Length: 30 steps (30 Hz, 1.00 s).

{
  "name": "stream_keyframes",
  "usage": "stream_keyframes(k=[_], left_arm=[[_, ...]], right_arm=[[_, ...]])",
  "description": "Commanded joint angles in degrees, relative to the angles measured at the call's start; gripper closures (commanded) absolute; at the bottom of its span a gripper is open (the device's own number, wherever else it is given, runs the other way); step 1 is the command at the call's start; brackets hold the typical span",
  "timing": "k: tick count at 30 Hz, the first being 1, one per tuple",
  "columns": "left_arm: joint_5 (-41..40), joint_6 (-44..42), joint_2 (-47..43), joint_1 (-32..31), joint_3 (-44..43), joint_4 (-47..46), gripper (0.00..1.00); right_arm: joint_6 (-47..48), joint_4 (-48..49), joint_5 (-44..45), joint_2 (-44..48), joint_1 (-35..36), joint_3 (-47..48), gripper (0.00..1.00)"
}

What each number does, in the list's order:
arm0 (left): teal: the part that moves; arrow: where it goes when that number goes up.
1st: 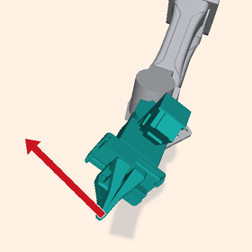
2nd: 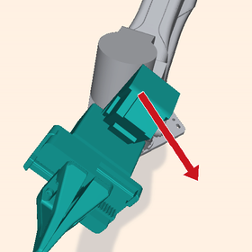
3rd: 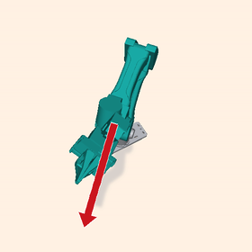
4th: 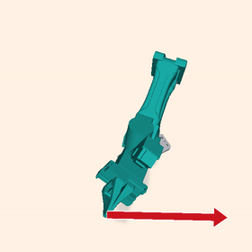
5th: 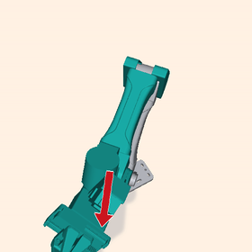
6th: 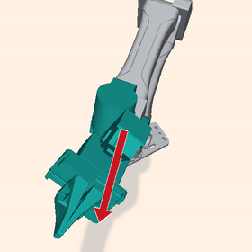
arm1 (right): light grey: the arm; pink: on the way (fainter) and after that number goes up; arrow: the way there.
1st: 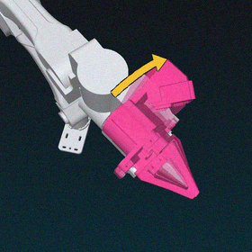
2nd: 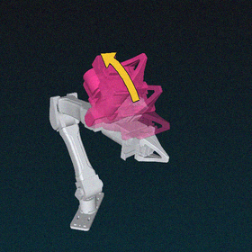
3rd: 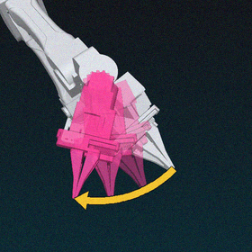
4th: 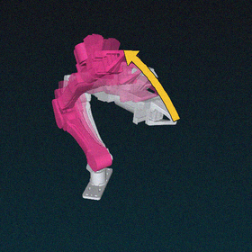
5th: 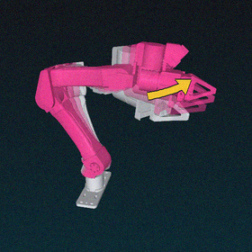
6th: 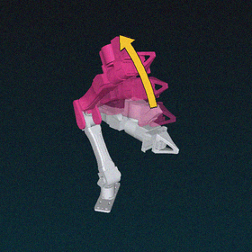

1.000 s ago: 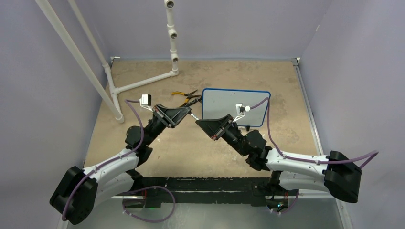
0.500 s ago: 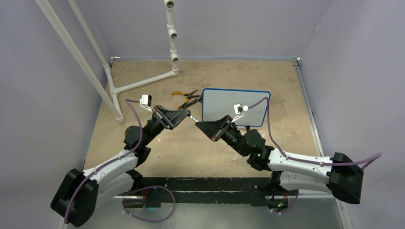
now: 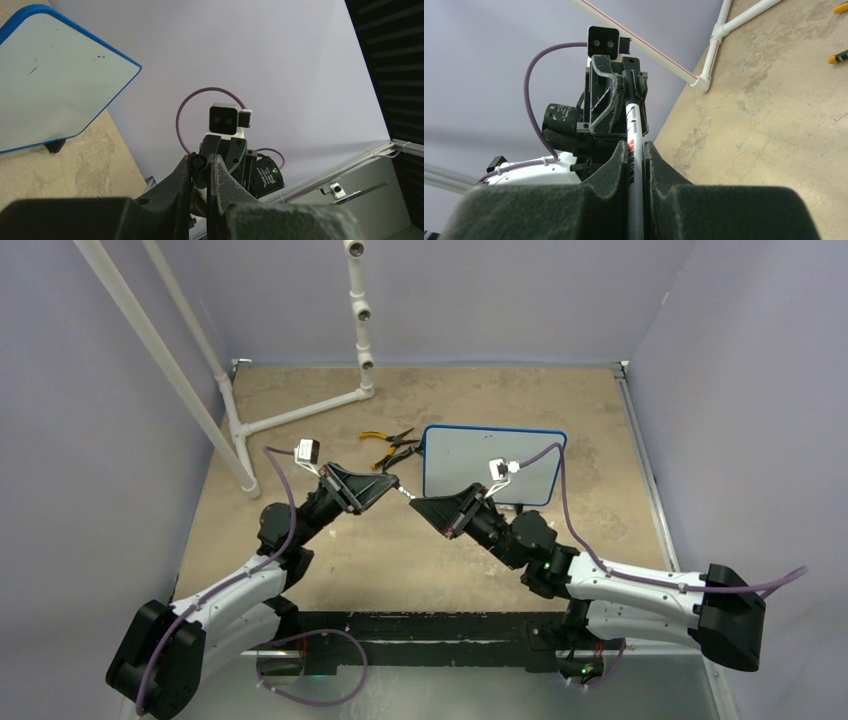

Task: Write a sentence on the whiteboard
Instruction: Open the whiteboard marker at the center of the board.

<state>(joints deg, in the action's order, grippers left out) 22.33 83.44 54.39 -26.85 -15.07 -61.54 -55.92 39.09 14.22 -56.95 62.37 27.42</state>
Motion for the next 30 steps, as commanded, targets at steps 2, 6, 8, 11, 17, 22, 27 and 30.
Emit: stream_keyframes(k=[2, 6, 8, 11, 17, 22, 27, 30], left_arm=[[-19.59, -1.09, -2.72, 6.1, 0.92, -6.22, 1.0], [-22.13, -1.64, -4.05, 6.19, 1.28, -5.71, 1.0], [-23.87, -2.22, -4.65, 6.2, 1.14, -4.85, 1.0], [-25.26, -2.52, -5.39, 6.36, 0.94, -3.77, 1.0], [-24.25, -3.66, -5.17, 6.55, -0.45, -2.71, 1.0], [-22.64, -7.29, -6.18, 6.64, -1.06, 4.97, 1.0], [-18.03, -23.62, -8.03, 6.59, -6.59, 32.08, 1.0], [-18.94, -33.92, -8.84, 6.05, -9.17, 46.17, 1.0]], right_arm=[[0.11, -4.99, 6.08, 2.74, -0.49, -1.67, 1.0], [0.08, -5.59, 5.91, 2.14, -0.48, -1.3, 1.0], [0.02, -6.08, 5.8, 1.71, -0.49, -0.98, 1.0], [-0.05, -6.38, 5.63, 1.28, -0.49, -0.79, 1.0], [0.02, -7.08, 5.64, 1.13, -0.49, -0.47, 1.0], [1.73, -7.17, 5.94, 1.91, -0.49, -0.44, 1.0], [7.74, -10.09, 7.57, 5.35, -0.49, 0.75, 1.0], [12.84, -15.39, 10.17, 8.07, -0.5, 2.55, 1.0]])
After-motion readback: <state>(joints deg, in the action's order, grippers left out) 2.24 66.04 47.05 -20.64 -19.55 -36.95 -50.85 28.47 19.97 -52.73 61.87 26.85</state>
